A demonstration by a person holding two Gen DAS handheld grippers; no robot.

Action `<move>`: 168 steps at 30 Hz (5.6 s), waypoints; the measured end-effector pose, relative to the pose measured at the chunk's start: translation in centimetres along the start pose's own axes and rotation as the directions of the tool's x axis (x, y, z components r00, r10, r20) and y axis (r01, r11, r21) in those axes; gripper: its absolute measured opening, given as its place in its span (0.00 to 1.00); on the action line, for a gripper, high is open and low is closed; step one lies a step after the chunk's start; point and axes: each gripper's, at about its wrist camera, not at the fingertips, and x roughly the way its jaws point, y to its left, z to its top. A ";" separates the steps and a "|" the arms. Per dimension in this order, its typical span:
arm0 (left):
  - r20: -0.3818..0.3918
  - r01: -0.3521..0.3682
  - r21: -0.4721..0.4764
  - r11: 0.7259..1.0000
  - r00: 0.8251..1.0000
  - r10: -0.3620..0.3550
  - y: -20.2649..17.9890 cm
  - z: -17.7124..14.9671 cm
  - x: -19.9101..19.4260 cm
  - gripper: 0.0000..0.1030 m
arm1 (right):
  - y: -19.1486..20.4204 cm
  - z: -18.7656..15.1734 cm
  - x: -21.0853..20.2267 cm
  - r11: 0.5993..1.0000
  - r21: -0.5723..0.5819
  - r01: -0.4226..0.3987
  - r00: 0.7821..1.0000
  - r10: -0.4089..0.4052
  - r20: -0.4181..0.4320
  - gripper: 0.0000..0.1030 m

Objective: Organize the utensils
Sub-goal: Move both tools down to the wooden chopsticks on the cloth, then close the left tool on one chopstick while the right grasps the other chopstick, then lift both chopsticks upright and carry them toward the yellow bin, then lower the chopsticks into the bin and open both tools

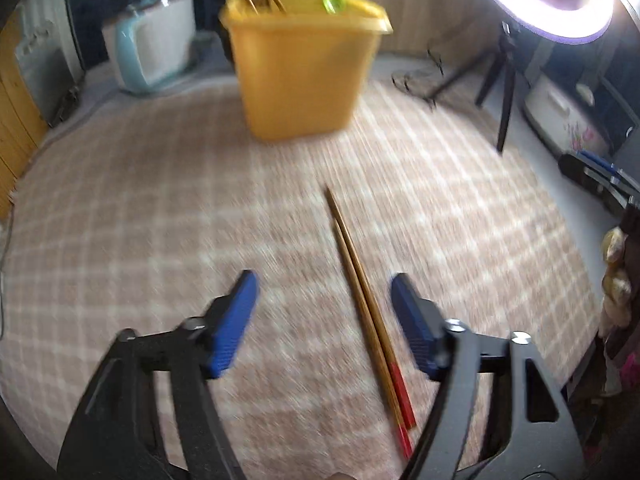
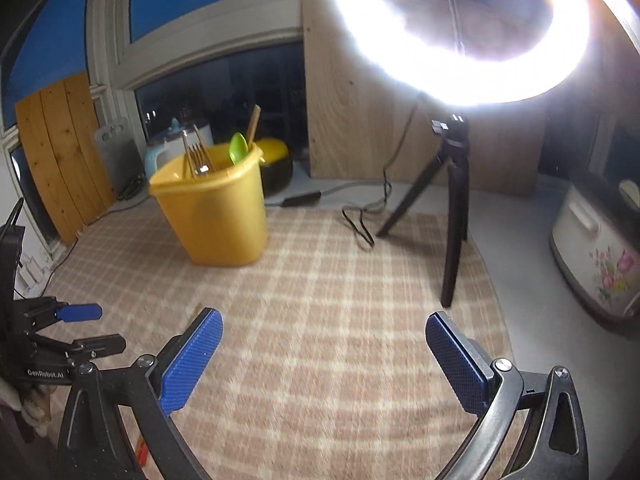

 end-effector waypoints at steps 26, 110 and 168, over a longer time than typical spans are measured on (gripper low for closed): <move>-0.110 -0.030 -0.052 0.998 0.994 0.024 -2.0 -0.9 4.3 0.14 | -5.4 -2.8 0.6 0.989 0.139 -0.049 0.997 0.057 -0.053 0.99; 0.076 0.148 -0.197 0.969 0.988 -0.136 7.7 0.9 -2.5 0.04 | 10.7 4.0 7.4 0.952 0.123 -0.281 0.879 0.307 -0.364 0.03; 0.547 0.021 -0.080 0.997 0.837 0.026 7.3 20.5 -12.4 0.04 | 8.8 16.2 -5.6 0.978 -0.013 -0.210 0.939 0.205 0.276 0.03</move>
